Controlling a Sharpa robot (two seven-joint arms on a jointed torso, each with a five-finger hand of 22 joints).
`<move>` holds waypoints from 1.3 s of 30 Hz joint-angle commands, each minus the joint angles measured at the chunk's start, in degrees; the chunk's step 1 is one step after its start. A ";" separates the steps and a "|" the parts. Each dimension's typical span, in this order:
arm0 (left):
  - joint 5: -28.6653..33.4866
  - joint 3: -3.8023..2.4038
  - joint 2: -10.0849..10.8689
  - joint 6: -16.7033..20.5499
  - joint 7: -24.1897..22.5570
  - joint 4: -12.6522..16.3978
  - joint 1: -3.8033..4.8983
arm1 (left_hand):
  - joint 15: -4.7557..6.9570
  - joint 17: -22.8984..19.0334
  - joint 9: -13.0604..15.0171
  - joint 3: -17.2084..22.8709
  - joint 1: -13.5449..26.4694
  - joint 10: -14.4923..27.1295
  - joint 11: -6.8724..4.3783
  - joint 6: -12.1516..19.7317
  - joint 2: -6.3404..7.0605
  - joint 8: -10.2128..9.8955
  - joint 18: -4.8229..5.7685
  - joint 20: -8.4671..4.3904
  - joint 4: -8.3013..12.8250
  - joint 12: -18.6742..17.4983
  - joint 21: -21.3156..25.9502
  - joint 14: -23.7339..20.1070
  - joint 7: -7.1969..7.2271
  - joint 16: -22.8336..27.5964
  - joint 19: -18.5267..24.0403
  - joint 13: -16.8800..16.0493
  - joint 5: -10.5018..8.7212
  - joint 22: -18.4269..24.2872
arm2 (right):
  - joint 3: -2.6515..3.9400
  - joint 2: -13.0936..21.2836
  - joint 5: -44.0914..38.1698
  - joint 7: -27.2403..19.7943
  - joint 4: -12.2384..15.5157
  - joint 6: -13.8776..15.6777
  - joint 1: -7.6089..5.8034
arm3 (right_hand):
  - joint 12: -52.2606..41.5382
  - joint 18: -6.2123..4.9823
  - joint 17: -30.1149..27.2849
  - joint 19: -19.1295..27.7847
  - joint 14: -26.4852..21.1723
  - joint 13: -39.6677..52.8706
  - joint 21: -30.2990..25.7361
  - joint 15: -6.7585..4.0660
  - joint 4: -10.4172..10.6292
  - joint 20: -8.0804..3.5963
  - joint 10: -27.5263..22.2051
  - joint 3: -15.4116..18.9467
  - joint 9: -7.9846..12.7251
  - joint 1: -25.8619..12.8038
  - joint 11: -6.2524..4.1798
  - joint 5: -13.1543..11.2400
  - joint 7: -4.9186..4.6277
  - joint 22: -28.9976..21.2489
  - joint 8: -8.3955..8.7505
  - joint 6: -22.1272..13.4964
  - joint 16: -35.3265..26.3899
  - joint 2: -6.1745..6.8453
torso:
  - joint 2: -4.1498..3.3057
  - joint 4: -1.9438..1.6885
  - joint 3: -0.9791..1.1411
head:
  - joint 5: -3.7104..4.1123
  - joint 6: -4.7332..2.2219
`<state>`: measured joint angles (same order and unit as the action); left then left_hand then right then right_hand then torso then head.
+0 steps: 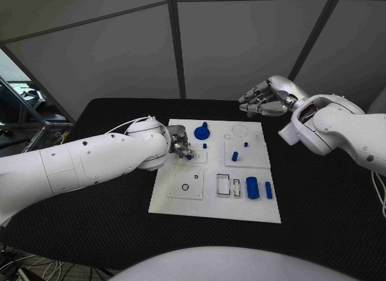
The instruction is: Assemble the parts on the task board
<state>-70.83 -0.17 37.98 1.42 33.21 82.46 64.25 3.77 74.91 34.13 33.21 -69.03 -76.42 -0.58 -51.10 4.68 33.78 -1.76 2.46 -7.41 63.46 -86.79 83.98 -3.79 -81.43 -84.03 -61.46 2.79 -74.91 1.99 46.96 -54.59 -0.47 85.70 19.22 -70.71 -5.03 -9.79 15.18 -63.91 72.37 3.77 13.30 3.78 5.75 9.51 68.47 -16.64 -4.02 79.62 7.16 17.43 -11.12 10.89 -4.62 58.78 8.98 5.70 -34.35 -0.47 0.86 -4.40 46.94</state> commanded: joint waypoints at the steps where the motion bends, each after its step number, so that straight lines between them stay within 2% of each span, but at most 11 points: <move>1: -0.17 -0.06 0.37 3.89 -0.97 0.74 0.06 | 0.56 7.60 0.26 8.62 -0.11 -0.23 -0.43 -0.05 0.32 0.58 0.65 -0.38 8.03 -0.37 -0.24 3.80 0.38 -0.26 -3.48 0.16 0.39 -11.05 | 0.04 0.10 -0.13 -0.66 0.09 -0.09 -0.14 | -0.38 -0.58 -0.08 -0.27 -0.33 -0.06 -0.34 -0.09 0.01 0.09 -0.24 -0.39 -0.07 0.52 -0.10 0.23 0.02 -0.06 -0.22 -0.31 0.19 0.14 | -0.03 0.00 0.02 | -0.03 -0.03; 8: -1.24 -0.07 1.27 8.43 -2.59 2.01 -0.19 | 0.62 7.60 0.60 9.54 0.08 -0.46 -0.48 -0.06 0.69 0.86 0.67 -0.45 8.24 -0.36 -0.28 3.80 0.42 -0.26 -3.52 0.19 0.43 -11.13 | 0.04 0.27 -0.13 -0.75 0.08 -0.07 -0.14 | -0.43 -0.57 -0.13 -0.31 -0.31 -0.06 -0.40 -0.08 0.11 0.10 -0.24 -0.39 -0.07 0.38 -0.10 0.31 0.03 -0.11 -0.26 -0.30 0.18 0.12 | -0.01 0.01 0.07 | -0.12 -0.05; 18: -3.20 -0.06 1.30 12.24 -4.08 2.22 -1.29 | 0.64 7.61 0.74 9.88 0.24 -0.69 -0.49 -0.08 0.84 0.97 0.70 -0.48 8.25 -0.10 -0.36 3.80 0.43 -0.27 -3.60 -0.07 0.43 -11.26 | 0.04 0.25 -0.13 -0.79 -0.01 -0.08 -0.14 | -0.43 -0.57 -0.13 -0.31 -0.31 -0.06 -0.40 -0.08 0.11 0.10 -0.24 -0.39 -0.07 0.38 -0.10 0.31 0.03 -0.11 -0.26 -0.30 0.18 0.12 | -0.03 0.10 0.06 | -0.08 0.00; 29: -7.00 -0.06 0.28 13.36 -4.87 0.83 -2.25 | 0.66 7.64 0.85 10.20 0.35 -0.82 -0.52 -0.07 1.02 1.06 0.71 -0.50 8.30 0.00 -0.39 3.81 0.46 -0.30 -3.63 -0.15 0.42 -11.30 | 0.04 0.23 -0.13 -0.77 -0.02 -0.14 -0.14 | -0.47 -0.58 -0.15 -0.34 -0.28 -0.06 -0.44 -0.09 0.13 0.10 -0.22 -0.41 -0.08 0.36 -0.12 0.36 0.05 -0.13 -0.29 -0.28 0.18 0.11 | -0.11 0.14 0.01 | -0.11 0.06; 39: -8.35 -0.07 -0.02 10.61 -4.55 0.20 -2.48 | 0.66 7.64 0.85 10.20 0.35 -0.82 -0.52 -0.07 1.02 1.06 0.71 -0.50 8.30 0.00 -0.39 3.81 0.46 -0.30 -3.63 -0.15 0.42 -11.30 | 0.04 0.11 -0.13 -0.72 -0.02 -0.28 -0.14 | -0.47 -0.58 -0.15 -0.34 -0.28 -0.06 -0.44 -0.09 0.13 0.10 -0.22 -0.41 -0.08 0.36 -0.12 0.36 0.05 -0.13 -0.29 -0.28 0.18 0.11 | -0.06 0.09 0.01 | -0.08 0.24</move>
<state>-77.49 -0.19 38.05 13.20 29.26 82.66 61.72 4.11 74.91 34.89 34.73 -68.01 -76.86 -1.00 -51.09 5.70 34.60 -1.75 2.47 -7.47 63.18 -86.79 84.06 -3.80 -81.43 -84.03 -61.55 3.01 -74.91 1.99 47.13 -54.60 -0.61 85.62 19.19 -70.71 -5.27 -9.79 15.12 -63.90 72.37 3.77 13.07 3.78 5.92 9.51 68.48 -16.81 -4.02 79.62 7.16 17.43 -11.12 10.84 -4.61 58.78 8.98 5.70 -34.43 -0.35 0.87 -4.49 47.15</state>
